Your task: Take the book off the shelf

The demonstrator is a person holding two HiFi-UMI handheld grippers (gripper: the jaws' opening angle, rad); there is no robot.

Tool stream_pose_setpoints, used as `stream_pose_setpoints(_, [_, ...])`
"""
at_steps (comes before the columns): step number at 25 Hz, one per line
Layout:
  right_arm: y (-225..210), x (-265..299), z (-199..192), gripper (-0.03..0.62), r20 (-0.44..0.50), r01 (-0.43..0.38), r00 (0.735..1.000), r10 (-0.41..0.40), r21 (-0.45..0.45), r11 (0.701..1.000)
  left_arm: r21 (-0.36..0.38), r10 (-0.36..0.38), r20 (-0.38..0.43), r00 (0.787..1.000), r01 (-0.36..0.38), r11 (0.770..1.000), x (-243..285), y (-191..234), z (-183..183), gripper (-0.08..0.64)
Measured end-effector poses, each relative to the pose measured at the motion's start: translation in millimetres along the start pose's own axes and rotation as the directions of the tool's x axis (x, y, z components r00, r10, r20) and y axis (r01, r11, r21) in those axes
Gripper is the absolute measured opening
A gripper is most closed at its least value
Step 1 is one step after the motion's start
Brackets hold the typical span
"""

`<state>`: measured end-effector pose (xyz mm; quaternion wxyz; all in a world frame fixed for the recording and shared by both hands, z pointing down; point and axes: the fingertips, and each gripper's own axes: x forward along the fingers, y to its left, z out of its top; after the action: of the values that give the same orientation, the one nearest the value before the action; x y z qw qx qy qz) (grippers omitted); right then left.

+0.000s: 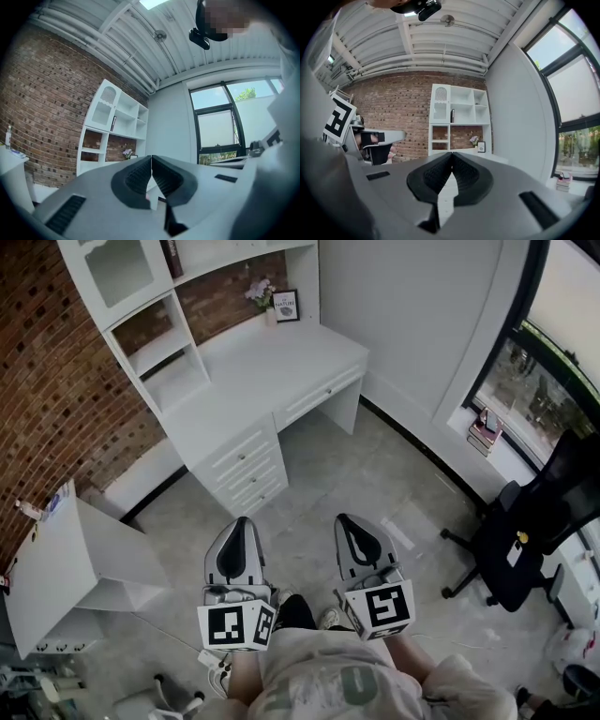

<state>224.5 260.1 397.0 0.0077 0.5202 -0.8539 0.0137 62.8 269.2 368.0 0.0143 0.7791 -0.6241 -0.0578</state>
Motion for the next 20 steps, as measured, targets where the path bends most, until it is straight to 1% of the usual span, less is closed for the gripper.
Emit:
stream_pose_setpoints(3, [-5, 4, 4, 0.015, 0.015, -0.01, 1.0, 0.01, 0.007, 1.0, -0.005, 0.019, 0.001, 1.0, -0.019, 1.0, 6, 8, 0, 0.014])
stream_pose_setpoints(6, [-12, 17, 13, 0.015, 0.038, -0.01, 0.999, 0.011, -0.013, 1.0, -0.015, 0.025, 0.019, 1.0, -0.025, 1.0, 23, 15, 1, 0.014])
stream_pose_setpoints(11, [-22, 59, 14, 0.015, 0.051, 0.003, 0.999, -0.002, -0.024, 1.0, -0.013, 0.015, 0.039, 0.999, -0.014, 1.0, 62, 36, -3, 0.014])
stream_pose_setpoints(15, [-24, 126, 16, 0.015, 0.061, -0.008, 0.998, 0.01, -0.023, 1.0, -0.012, 0.006, 0.079, 0.997, -0.005, 1.0, 111, 72, -1, 0.014])
stream_pose_setpoints(18, [-22, 187, 20, 0.015, 0.06, -0.016, 0.998, 0.019, -0.048, 0.999, -0.007, 0.01, 0.095, 0.995, -0.009, 1.0, 152, 110, 4, 0.014])
stream_pose_setpoints(20, [-19, 230, 28, 0.015, 0.073, -0.011, 0.997, 0.015, -0.053, 0.999, -0.013, 0.0, 0.106, 0.994, 0.001, 1.0, 181, 135, 9, 0.014])
